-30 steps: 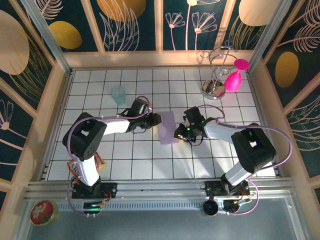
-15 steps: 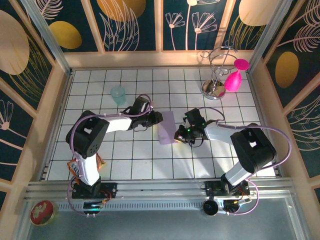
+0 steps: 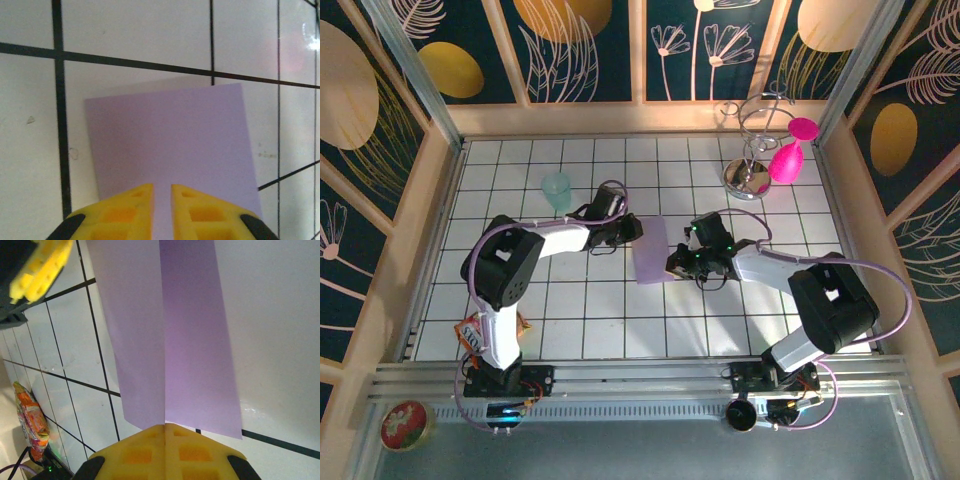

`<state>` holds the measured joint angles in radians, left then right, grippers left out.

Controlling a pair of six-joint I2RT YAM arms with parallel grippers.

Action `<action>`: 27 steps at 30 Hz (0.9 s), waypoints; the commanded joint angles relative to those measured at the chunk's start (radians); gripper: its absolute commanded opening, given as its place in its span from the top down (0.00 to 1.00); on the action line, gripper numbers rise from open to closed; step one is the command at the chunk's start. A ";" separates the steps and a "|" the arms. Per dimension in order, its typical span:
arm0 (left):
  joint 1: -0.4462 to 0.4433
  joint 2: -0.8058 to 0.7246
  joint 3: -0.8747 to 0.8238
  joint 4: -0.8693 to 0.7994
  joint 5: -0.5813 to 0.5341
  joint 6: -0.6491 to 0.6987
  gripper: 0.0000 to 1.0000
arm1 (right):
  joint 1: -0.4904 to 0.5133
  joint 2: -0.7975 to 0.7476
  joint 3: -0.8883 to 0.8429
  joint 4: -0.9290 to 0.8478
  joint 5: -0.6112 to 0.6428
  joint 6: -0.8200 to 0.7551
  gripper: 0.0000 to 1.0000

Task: Fold a paper plane with a square sheet of paper (pick it up from the middle)
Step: Fold the triangle a second time at the center of the table.

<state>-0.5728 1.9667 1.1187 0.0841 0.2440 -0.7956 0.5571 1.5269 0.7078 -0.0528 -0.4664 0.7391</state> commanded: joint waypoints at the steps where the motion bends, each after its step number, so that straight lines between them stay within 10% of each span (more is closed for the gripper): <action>1: 0.010 0.034 0.015 -0.041 -0.023 0.022 0.86 | -0.002 -0.009 0.011 0.034 -0.028 -0.015 1.00; 27: 0.010 0.079 0.003 -0.052 0.010 0.040 0.93 | 0.041 0.259 0.148 0.285 -0.020 0.041 1.00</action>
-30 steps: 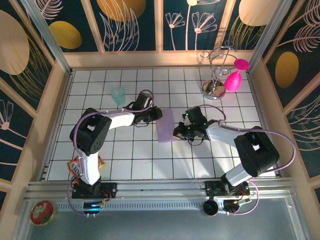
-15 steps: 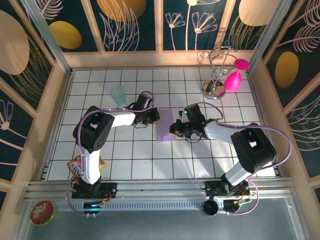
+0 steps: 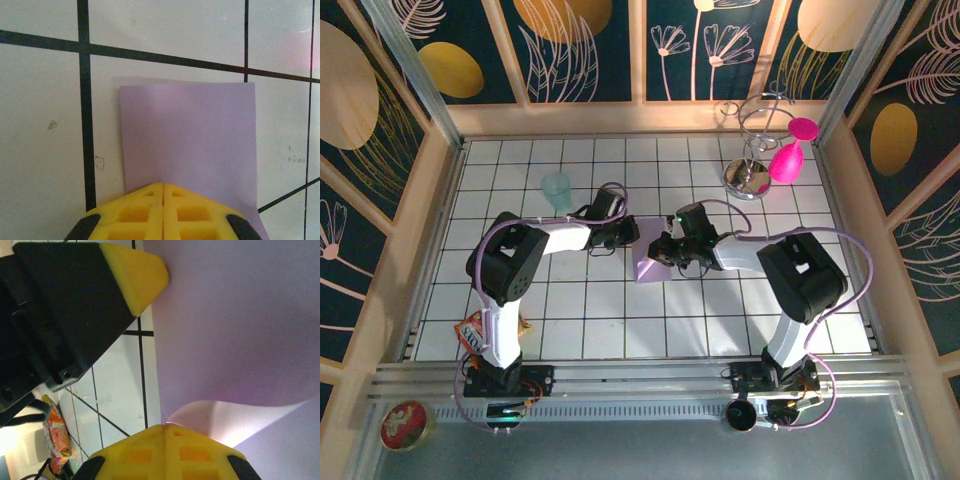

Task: Fold a paper plane with a square sheet of paper (pick it up from the middle)
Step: Fold the triangle a second time at the center of the table.

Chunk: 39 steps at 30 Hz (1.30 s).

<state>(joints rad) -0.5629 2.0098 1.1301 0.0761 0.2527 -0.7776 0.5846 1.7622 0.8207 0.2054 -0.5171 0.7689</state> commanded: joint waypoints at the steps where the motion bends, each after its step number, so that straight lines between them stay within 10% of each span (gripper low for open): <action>1: -0.001 0.036 -0.007 -0.044 0.001 0.022 0.93 | 0.015 0.029 0.042 0.021 0.035 0.009 1.00; 39: 0.000 0.024 -0.020 -0.036 0.014 0.026 0.93 | 0.026 0.121 0.096 -0.009 0.020 -0.023 1.00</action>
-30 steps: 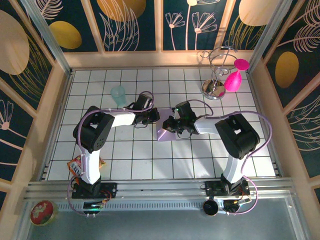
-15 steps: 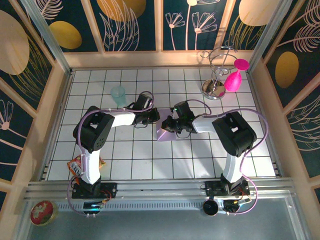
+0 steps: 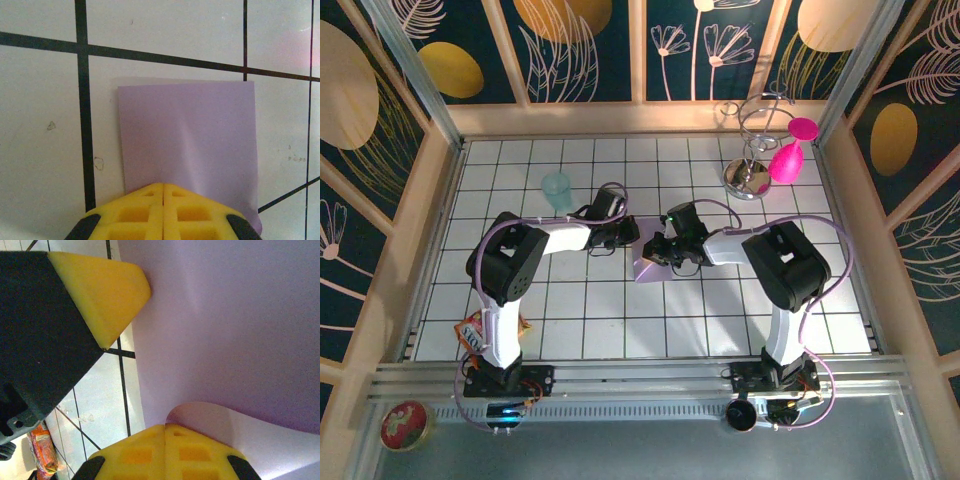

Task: Fold a paper plane with a square sheet of paper (pick it up from the middle)
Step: Fold the triangle a second time at the center of the table.

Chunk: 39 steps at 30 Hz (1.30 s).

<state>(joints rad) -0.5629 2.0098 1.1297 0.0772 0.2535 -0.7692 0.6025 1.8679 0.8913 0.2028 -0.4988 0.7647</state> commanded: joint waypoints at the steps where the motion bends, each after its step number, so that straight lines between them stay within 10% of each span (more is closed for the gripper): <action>1: 0.000 0.024 -0.019 -0.037 0.013 0.017 0.93 | 0.007 0.016 0.027 -0.006 0.002 -0.019 1.00; 26: 0.000 -0.018 -0.021 -0.036 0.018 0.009 0.92 | 0.009 0.046 0.007 -0.031 0.014 -0.015 1.00; 39: 0.050 -0.261 -0.122 -0.019 -0.118 -0.067 0.79 | 0.008 0.043 0.016 -0.022 0.002 -0.008 0.75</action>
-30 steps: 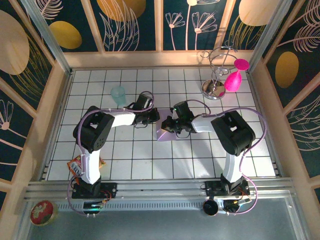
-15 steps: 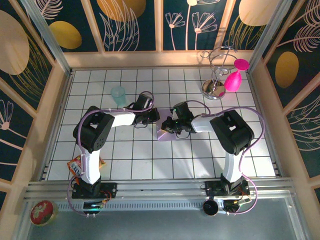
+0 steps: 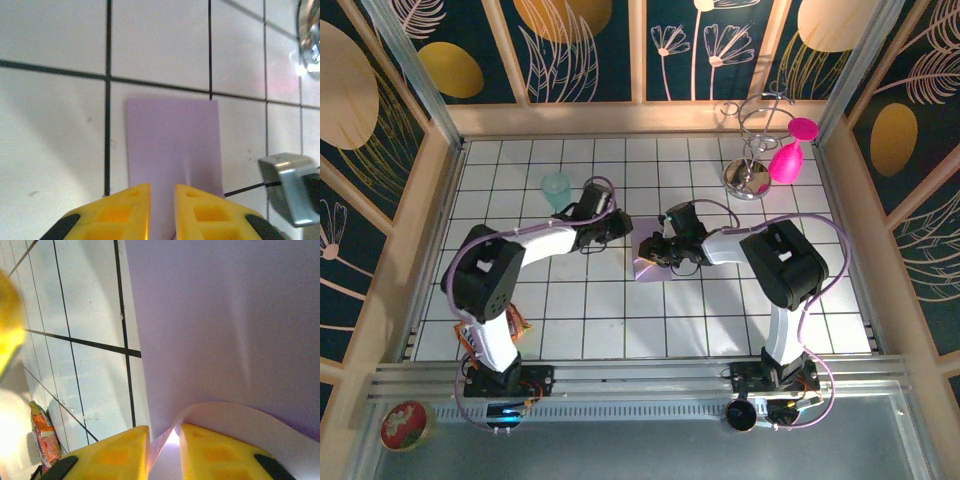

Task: Fold a paper plane with a square sheet of paper (pick it up from the middle)
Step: Fold the triangle a second time at the center of the table.

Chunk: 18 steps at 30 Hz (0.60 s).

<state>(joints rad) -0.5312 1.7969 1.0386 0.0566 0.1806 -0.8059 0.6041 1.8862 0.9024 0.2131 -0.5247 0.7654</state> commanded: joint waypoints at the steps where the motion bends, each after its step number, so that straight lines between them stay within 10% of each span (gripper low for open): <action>1: 0.023 -0.060 -0.038 0.003 -0.047 -0.033 0.79 | 0.006 0.025 0.007 -0.032 0.026 -0.008 0.73; 12: 0.033 -0.125 -0.107 0.036 0.039 -0.056 0.79 | 0.004 0.013 -0.015 -0.026 0.038 -0.012 0.66; 18: -0.001 -0.114 -0.125 0.052 0.096 -0.054 0.90 | 0.003 0.034 -0.008 -0.064 0.056 -0.021 0.85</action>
<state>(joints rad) -0.5072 1.6917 0.9249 0.0784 0.2283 -0.8551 0.6041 1.8908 0.9073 0.2054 -0.5117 0.7628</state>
